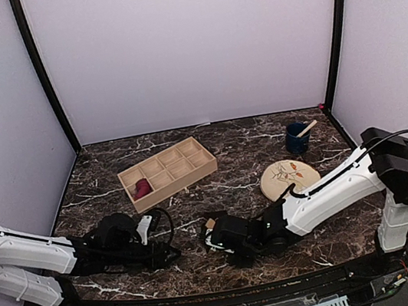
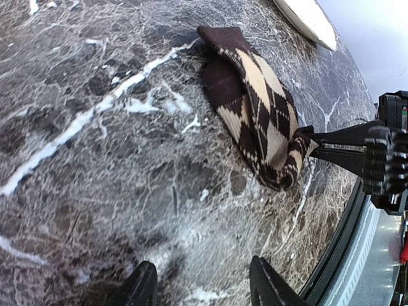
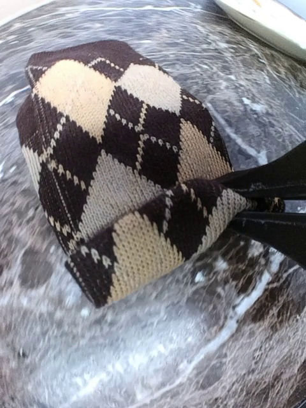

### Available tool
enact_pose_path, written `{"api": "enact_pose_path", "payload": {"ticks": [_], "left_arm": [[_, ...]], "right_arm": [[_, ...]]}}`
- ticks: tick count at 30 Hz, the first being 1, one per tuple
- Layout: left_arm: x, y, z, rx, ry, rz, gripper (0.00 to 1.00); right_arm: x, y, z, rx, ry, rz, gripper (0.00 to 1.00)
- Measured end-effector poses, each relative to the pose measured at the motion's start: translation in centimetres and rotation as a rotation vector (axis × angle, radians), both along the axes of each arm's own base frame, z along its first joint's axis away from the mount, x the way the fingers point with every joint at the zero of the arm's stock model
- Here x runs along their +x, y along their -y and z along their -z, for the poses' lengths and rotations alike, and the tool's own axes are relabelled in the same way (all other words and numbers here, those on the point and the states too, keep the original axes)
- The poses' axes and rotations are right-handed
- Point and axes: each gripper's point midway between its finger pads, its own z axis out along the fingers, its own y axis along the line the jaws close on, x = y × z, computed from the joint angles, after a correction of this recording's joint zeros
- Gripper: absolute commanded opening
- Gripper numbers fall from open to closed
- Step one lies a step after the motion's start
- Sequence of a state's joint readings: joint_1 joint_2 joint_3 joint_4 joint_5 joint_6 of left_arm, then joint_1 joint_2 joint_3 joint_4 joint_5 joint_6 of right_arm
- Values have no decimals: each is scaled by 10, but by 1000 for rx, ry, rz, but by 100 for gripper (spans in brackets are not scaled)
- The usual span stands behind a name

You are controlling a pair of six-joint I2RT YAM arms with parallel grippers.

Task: Roll the socks
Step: Roll the sock at the corner of the board.

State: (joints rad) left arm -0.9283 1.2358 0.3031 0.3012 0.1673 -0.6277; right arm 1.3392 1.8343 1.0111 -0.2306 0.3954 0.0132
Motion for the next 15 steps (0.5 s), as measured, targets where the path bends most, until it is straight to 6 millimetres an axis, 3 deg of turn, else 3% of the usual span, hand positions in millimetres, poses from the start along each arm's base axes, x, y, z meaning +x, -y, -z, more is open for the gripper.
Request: {"api": "enact_pose_path", "payload": {"ticks": [6,15], "left_arm": [[1,11,1,-12,28,57,52],[-2,20,-12,-97,154,156,52]], "right_arm": [[-4,4,-3,-1,-87,110,0],[-27,-40,-15,59,-304,68,0]]}}
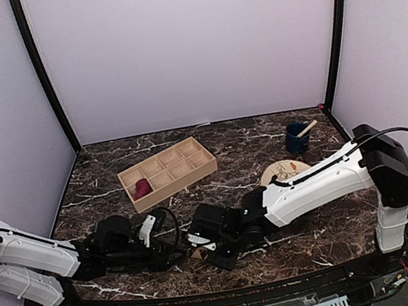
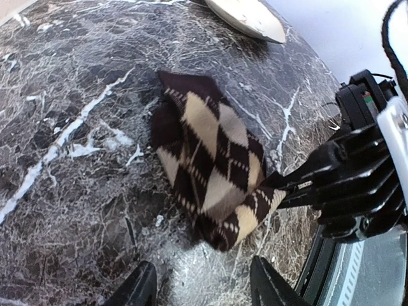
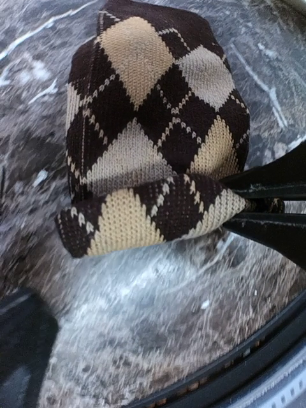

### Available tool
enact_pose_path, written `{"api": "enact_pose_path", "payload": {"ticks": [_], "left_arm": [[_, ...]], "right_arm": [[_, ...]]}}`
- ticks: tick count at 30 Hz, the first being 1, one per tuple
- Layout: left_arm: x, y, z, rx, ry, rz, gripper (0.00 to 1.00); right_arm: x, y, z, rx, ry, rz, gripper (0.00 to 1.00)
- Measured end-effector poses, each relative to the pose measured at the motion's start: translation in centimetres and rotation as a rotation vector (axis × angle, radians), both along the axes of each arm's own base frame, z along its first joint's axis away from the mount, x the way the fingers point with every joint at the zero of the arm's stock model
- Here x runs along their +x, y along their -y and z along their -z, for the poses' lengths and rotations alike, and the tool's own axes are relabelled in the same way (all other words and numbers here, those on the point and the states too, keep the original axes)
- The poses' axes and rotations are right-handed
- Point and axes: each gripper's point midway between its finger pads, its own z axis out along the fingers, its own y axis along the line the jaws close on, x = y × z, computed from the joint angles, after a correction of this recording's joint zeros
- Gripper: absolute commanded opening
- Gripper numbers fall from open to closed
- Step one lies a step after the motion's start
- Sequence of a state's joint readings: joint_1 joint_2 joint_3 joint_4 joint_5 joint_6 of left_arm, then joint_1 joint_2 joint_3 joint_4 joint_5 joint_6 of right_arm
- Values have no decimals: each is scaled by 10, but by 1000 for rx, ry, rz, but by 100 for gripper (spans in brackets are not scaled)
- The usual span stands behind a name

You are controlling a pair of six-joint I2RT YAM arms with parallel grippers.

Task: Roll the socks
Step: Roll the sock at the corner of the board.

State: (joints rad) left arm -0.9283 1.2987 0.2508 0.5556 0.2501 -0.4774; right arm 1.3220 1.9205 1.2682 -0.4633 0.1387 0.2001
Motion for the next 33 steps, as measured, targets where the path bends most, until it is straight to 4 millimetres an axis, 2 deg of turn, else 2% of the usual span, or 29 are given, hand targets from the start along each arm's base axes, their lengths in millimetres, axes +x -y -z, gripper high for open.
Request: {"api": "enact_pose_path", "payload": {"ticks": [3,10,13,22,28,33], "left_arm": [[-2,2,-3,-17,30,28,52],[-5,9,-15,-64,87,84,53],[-8,12,-17,-74,94,110,53],[-21,25,-7,-41,117,218,51],[-27,43,-9,-1,219,306,48],[-33,50,-7,50,315,362,46]], "right_arm": [[-2,-4,-2,26,-85,-6,0],[10,2,-1,86,-271,39,0],[7,4,2,108,-342,40,0],[-6,-1,1,195,-547,12,0],[-6,2,3,213,-630,20,0],[-8,3,6,215,-672,17,0]]}}
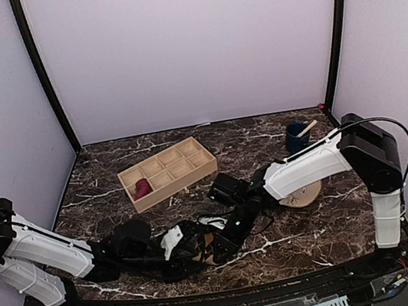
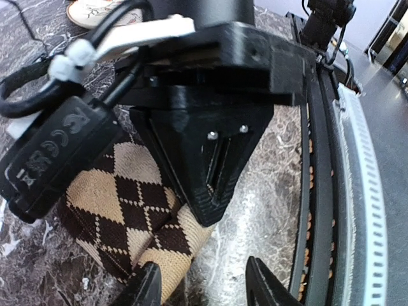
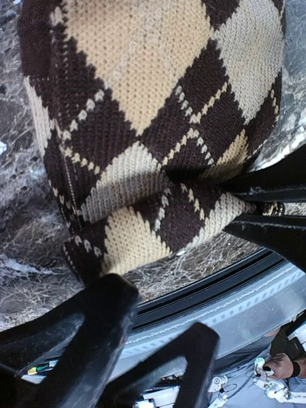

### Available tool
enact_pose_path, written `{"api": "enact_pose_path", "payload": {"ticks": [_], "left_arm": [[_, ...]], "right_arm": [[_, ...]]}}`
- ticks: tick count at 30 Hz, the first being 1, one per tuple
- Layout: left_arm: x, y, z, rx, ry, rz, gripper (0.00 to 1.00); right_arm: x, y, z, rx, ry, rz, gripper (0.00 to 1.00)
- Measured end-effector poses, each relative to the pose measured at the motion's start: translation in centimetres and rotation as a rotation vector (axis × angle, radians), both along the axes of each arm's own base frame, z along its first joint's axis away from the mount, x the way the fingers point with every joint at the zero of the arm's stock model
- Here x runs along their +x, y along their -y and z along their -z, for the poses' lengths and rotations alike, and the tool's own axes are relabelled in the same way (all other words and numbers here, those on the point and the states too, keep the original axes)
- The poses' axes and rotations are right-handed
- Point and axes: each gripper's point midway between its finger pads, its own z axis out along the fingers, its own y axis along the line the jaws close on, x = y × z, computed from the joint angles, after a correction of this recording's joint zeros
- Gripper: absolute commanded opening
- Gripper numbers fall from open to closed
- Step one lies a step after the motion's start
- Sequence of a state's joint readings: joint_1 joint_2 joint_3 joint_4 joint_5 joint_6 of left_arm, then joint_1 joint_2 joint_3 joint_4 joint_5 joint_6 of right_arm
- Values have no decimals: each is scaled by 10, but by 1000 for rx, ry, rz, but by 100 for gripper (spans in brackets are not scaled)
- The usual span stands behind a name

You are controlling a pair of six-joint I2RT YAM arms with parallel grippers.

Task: Roll the socks
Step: Roll the sock at the corner of the board.

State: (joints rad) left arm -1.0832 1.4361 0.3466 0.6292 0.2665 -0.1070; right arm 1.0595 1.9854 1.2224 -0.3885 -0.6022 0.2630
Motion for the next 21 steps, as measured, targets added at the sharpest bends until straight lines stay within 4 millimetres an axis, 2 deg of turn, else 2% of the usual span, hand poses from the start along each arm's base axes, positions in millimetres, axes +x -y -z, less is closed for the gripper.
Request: {"api": "enact_pose_path", "payload": {"ticks": [6,15,21], "left_arm": [[-3,-1,9,75,125,26,46],[1,0,8,148,328,46,47],[6,13,5,164,391,75,47]], "right_arm": [[-1,0,-2,8,-16,-5,0],[-3,1,-1,3,-23,-26,0],[-3,1,-3,4,-19,-40,0]]}}
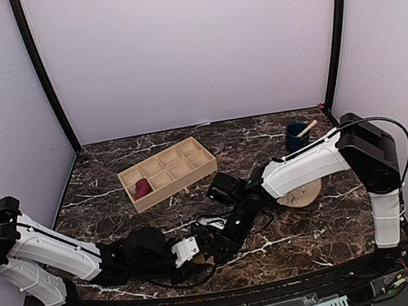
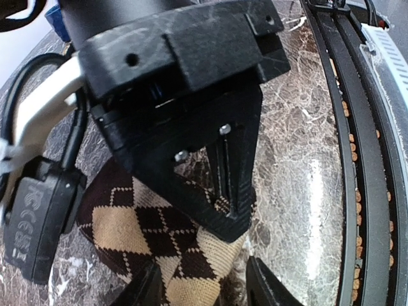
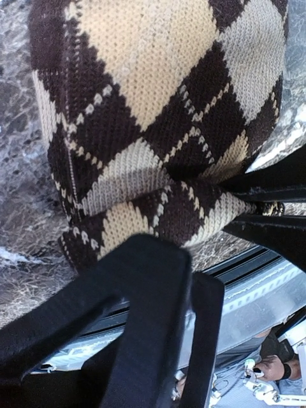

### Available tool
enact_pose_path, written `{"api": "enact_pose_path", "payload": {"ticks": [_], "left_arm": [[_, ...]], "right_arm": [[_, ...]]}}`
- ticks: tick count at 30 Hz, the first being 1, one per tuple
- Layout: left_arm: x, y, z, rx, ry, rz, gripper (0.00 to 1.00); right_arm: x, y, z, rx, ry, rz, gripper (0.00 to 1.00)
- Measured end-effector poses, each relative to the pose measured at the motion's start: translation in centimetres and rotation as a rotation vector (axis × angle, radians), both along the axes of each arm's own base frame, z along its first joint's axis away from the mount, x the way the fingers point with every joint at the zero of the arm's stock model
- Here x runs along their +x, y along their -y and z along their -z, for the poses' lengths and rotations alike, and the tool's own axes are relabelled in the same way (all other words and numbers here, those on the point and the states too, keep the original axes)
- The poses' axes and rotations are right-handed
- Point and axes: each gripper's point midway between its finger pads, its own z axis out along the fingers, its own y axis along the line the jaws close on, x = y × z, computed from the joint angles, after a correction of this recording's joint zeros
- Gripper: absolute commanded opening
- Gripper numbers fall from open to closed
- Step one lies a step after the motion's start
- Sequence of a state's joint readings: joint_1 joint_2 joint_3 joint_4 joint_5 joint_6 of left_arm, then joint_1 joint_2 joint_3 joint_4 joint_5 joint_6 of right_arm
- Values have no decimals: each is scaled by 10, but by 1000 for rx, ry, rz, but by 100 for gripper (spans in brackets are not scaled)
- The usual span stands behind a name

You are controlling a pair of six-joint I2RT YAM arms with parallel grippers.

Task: Roll the socks
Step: Roll the sock at the corner of the board.

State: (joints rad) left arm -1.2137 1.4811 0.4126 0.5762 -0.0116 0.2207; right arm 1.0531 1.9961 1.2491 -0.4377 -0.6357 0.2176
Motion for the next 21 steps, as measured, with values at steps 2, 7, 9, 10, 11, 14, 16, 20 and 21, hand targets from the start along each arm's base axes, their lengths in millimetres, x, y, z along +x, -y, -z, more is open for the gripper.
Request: {"api": "enact_pose_path", "payload": {"ticks": [2,7,9,10,11,14,16,20,21], "left_arm": [[0,3,2,13,9,11,46],[-1,3,14,69,21,33,43],[-1,3,19,92,23,38,41],[-1,3,20,99,23,40,40],[-1,3,22,108,23,42,39],[-1,2,25,124,22,46,36],[-1,2,26,133,21,47,31],[-1,2,29,155,17,51,22],[-1,2,30,160,16,51,19]], "right_arm": [[-1,1,0,-2,-3,-4,0],[-3,1,1,-5,-13,-19,0],[-4,2,0,-6,-15,-24,0],[-4,2,0,-7,-17,-25,0],[-4,2,0,-7,-16,-28,0],[-5,3,0,-8,-16,-33,0],[-5,4,1,-8,-15,-36,0],[-5,6,1,-13,-18,-40,0],[-5,6,1,-13,-17,-41,0]]}}
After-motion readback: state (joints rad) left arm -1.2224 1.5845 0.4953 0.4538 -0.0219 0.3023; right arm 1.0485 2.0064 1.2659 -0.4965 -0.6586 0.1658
